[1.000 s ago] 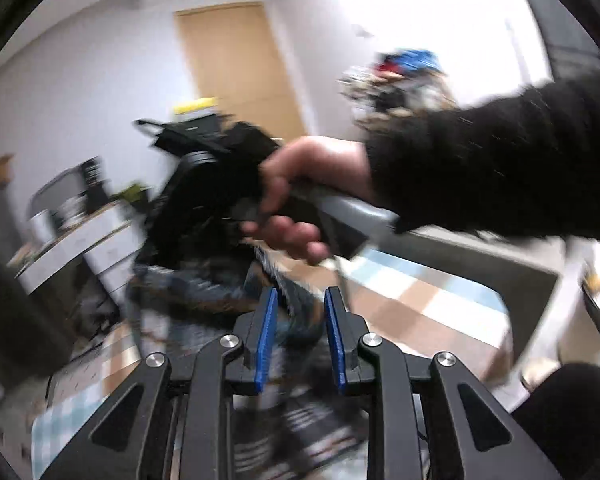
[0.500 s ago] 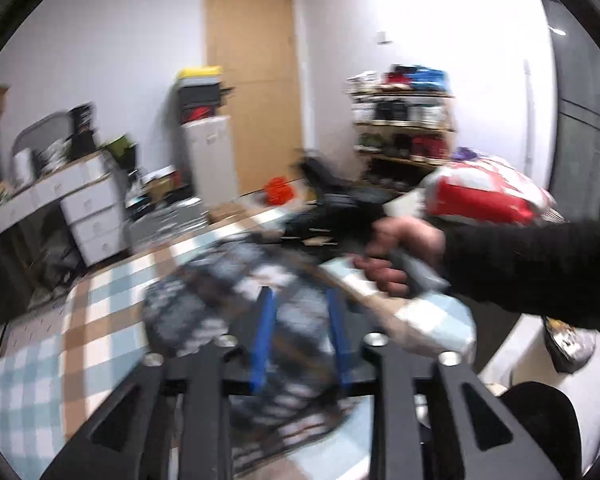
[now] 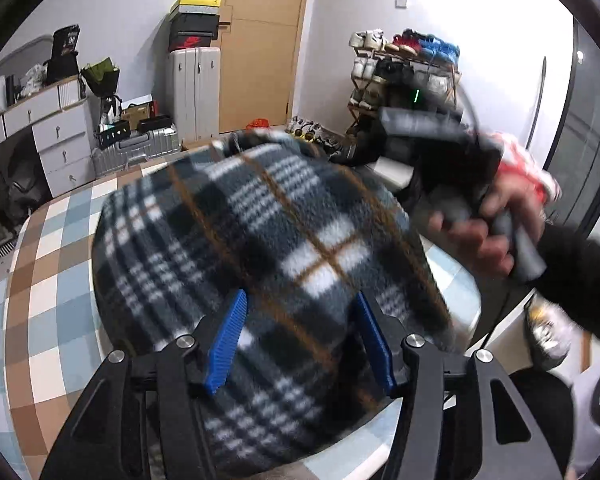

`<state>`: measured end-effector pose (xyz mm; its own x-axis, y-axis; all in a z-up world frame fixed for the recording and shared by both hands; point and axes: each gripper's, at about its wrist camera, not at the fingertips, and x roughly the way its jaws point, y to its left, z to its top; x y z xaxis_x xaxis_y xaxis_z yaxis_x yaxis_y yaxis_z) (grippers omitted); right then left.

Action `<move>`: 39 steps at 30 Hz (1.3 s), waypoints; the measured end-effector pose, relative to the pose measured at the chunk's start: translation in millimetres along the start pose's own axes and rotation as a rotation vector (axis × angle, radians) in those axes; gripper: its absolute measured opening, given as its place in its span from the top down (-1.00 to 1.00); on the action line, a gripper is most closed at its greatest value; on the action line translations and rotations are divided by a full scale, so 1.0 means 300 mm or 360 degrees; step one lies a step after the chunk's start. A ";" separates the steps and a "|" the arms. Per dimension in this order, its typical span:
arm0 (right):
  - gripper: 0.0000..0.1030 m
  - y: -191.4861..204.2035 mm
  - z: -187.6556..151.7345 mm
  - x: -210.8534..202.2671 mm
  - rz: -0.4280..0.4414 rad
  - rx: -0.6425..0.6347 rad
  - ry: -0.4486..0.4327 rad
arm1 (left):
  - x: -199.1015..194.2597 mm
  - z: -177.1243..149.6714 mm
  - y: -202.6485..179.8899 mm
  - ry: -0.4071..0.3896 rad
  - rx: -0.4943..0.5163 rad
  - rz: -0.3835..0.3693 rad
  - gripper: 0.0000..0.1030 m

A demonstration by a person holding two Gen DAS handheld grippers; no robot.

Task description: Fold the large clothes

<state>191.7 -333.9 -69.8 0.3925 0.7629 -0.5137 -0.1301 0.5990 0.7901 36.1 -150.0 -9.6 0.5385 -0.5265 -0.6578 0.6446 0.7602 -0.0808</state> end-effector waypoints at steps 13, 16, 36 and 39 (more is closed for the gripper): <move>-0.89 0.382 0.027 0.047 -0.0189 -0.0347 0.0334 | -0.094 -0.114 0.000 -0.0154 0.0072 0.0048 0.00; -0.88 0.411 0.047 0.069 -0.0144 -0.0306 0.0319 | -0.093 -0.113 0.037 -0.0170 0.0004 0.0033 -0.01; -0.56 0.497 0.083 0.206 -0.0498 -0.0392 0.0375 | -0.075 -0.133 0.084 -0.0139 -0.0155 0.0071 -0.41; -0.46 0.444 0.140 0.199 -0.0534 -0.0314 0.0424 | -0.081 -0.148 0.093 -0.0134 -0.0167 0.0070 -0.50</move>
<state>235.9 -218.7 18.8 0.1985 0.5396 -0.8182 -0.2169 0.8383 0.5002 16.9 -99.0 -29.3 0.6115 -0.5184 -0.5977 0.5615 0.8166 -0.1338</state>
